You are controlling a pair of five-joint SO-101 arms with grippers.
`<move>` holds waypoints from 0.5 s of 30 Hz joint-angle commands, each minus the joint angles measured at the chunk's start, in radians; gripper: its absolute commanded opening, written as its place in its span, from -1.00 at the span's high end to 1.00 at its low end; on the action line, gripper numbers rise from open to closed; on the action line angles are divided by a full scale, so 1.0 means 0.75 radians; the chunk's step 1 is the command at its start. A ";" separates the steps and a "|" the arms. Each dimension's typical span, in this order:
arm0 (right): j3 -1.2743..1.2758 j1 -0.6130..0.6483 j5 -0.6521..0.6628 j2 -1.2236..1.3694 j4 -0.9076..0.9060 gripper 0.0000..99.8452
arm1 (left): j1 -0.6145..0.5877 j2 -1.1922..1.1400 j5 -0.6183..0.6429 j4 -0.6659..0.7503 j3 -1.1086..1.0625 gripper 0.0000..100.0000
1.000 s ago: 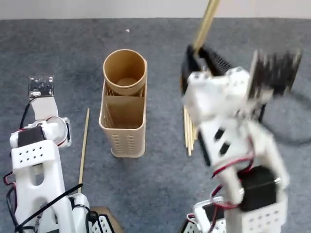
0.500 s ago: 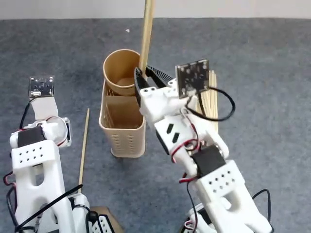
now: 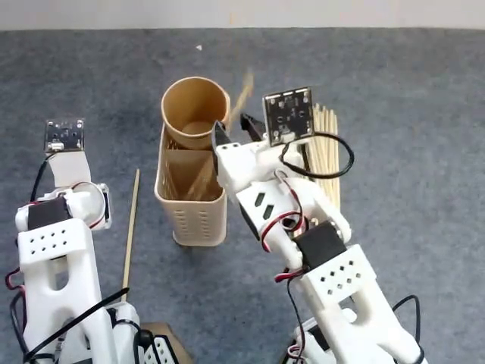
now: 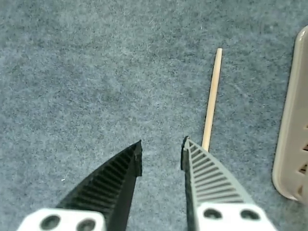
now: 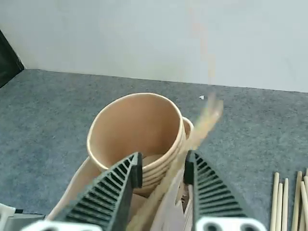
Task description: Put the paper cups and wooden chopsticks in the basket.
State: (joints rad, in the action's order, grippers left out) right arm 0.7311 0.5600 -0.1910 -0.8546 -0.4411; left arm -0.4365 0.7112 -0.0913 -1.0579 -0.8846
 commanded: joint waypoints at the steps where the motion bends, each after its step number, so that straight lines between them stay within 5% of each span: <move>1: -0.066 0.017 0.035 -0.009 -0.026 0.69 | 0.013 0.009 -0.004 0.016 0.015 0.68; 7: -0.224 0.081 0.137 -0.009 -0.204 0.69 | -0.017 0.003 -0.004 0.014 0.095 0.68; 15: -0.891 -0.007 0.305 0.001 -1.040 0.69 | -0.152 -0.040 -0.039 -0.194 0.457 0.68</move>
State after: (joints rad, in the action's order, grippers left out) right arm 0.3337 0.6137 -0.0069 -0.8546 -0.9014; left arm -0.5332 0.7112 -0.0913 -1.1086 -0.7066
